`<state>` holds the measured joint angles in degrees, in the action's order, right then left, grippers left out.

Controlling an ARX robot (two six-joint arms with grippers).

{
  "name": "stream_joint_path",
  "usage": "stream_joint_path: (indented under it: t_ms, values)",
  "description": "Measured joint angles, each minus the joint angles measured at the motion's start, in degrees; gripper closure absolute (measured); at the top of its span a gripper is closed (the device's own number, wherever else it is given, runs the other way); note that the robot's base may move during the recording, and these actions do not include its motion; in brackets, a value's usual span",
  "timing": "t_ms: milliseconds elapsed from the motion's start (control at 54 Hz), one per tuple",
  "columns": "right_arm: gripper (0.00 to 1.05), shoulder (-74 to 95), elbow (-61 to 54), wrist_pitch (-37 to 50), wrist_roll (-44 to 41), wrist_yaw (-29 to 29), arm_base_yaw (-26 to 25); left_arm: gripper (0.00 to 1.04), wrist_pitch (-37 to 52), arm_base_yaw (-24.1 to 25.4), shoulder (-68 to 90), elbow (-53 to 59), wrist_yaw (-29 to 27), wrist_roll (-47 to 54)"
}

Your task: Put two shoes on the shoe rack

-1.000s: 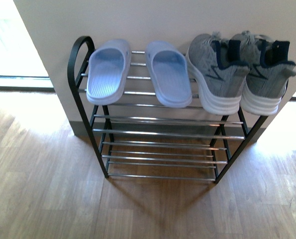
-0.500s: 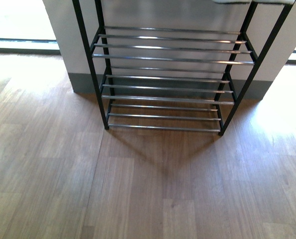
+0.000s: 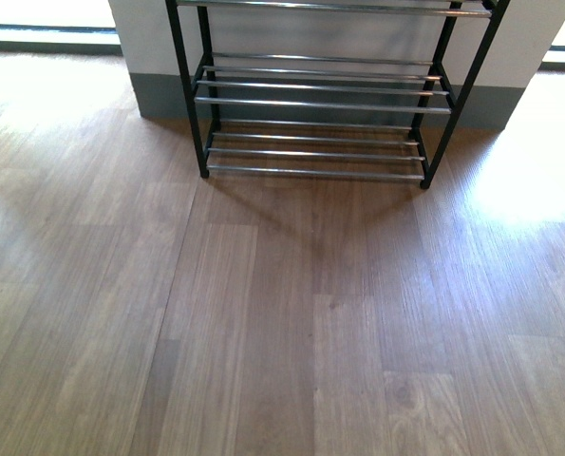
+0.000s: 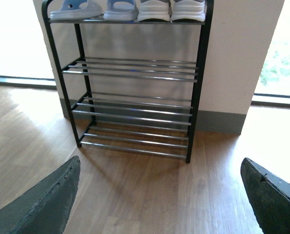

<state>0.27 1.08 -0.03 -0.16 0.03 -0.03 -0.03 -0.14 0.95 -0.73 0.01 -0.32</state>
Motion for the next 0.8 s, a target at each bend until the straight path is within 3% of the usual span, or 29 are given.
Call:
stream_joint_path:
  t_ms: [796]
  values:
    - [0.09,0.00,0.00,0.00,0.02,0.20,0.00,0.09,0.02,0.00,0.00,0.00,0.09,0.04]
